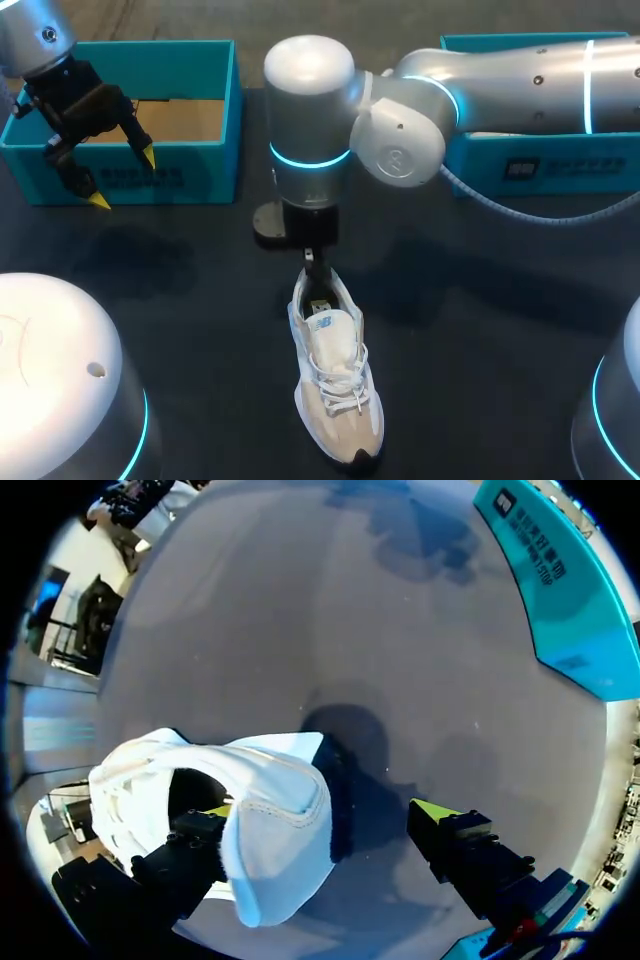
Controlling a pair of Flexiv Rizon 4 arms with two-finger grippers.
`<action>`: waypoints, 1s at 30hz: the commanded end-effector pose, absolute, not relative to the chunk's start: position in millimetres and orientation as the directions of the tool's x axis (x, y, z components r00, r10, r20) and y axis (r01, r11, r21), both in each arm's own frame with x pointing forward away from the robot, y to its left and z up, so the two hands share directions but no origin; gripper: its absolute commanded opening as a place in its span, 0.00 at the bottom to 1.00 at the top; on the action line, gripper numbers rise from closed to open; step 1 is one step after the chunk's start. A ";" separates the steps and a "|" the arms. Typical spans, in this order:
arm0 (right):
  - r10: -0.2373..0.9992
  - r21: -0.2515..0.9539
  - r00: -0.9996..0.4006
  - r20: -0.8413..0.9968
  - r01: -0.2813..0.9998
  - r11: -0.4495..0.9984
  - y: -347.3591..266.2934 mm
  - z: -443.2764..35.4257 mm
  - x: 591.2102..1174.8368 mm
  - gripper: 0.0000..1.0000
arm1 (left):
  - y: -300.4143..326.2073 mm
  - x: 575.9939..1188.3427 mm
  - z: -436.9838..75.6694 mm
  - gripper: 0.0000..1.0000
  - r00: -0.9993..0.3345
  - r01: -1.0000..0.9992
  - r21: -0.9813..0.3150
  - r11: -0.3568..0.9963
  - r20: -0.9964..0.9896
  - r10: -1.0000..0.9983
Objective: Take the shoe out of the shoebox, open the shoe tongue, remove and reinsert the insole, then place the shoe into the shoebox
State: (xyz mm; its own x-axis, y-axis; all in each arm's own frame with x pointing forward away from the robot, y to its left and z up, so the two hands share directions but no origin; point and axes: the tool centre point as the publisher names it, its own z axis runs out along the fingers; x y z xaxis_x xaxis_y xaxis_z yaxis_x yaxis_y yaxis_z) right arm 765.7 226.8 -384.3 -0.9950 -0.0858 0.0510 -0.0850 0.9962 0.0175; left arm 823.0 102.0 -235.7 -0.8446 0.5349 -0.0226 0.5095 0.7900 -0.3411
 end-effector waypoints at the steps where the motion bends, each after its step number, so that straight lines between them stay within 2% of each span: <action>1: -0.085 0.019 -0.995 0.057 -0.084 0.996 225.7 -388.3 766.0 0.94 | 102.1 822.7 -235.2 1.00 -0.845 0.509 -0.338 0.791 -0.021 0.535; 7: -0.038 0.036 -0.998 0.058 -0.036 0.999 219.8 -388.9 760.4 1.00 | 102.1 822.7 -235.2 1.00 -0.845 0.509 -0.338 0.791 -0.021 0.535; 12: -0.020 0.045 -0.999 0.051 -0.018 0.999 216.5 -387.9 759.2 0.91 | 102.1 822.7 -235.2 1.00 -0.845 0.509 -0.338 0.791 -0.021 0.535; 14: -0.027 0.040 -0.998 0.053 -0.025 0.999 217.9 -388.5 760.7 0.82 | 102.1 822.7 -235.2 1.00 -0.845 0.509 -0.338 0.791 -0.021 0.535; 15: -0.031 0.039 -0.998 0.054 -0.029 0.999 218.5 -389.0 761.4 0.71 | 102.1 822.7 -235.2 1.00 -0.845 0.509 -0.338 0.791 -0.021 0.535; 16: -0.033 0.038 -0.998 0.055 -0.031 0.999 219.3 -389.2 761.8 0.52 | 102.1 822.7 -235.2 1.00 -0.845 0.509 -0.338 0.791 -0.021 0.535; 17: -0.037 0.037 -0.998 0.055 -0.035 0.999 219.5 -389.2 761.9 0.48 | 102.1 822.7 -235.2 1.00 -0.845 0.509 -0.338 0.791 -0.021 0.535; 22: -0.051 0.036 -0.997 0.050 -0.049 0.998 221.2 -388.0 761.9 0.48 | 102.1 822.7 -235.2 1.00 -0.845 0.509 -0.338 0.791 -0.021 0.535; 25: -0.055 0.034 -0.997 0.050 -0.053 0.998 221.4 -387.7 762.1 0.44 | 102.1 822.7 -235.2 1.00 -0.845 0.509 -0.338 0.791 -0.021 0.535; 26: -0.055 0.034 -0.997 0.050 -0.054 0.998 221.5 -387.7 762.2 0.39 | 102.1 822.7 -235.2 1.00 -0.845 0.509 -0.338 0.791 -0.021 0.535; 29: -0.059 0.034 -0.997 0.049 -0.058 0.998 223.3 -387.3 761.8 0.00 | 102.1 822.7 -235.2 1.00 -0.845 0.509 -0.338 0.791 -0.021 0.535; 30: -0.061 0.034 -0.997 0.047 -0.059 0.998 223.8 -386.7 761.4 0.00 | 102.1 822.7 -235.2 1.00 -0.845 0.509 -0.338 0.791 -0.021 0.535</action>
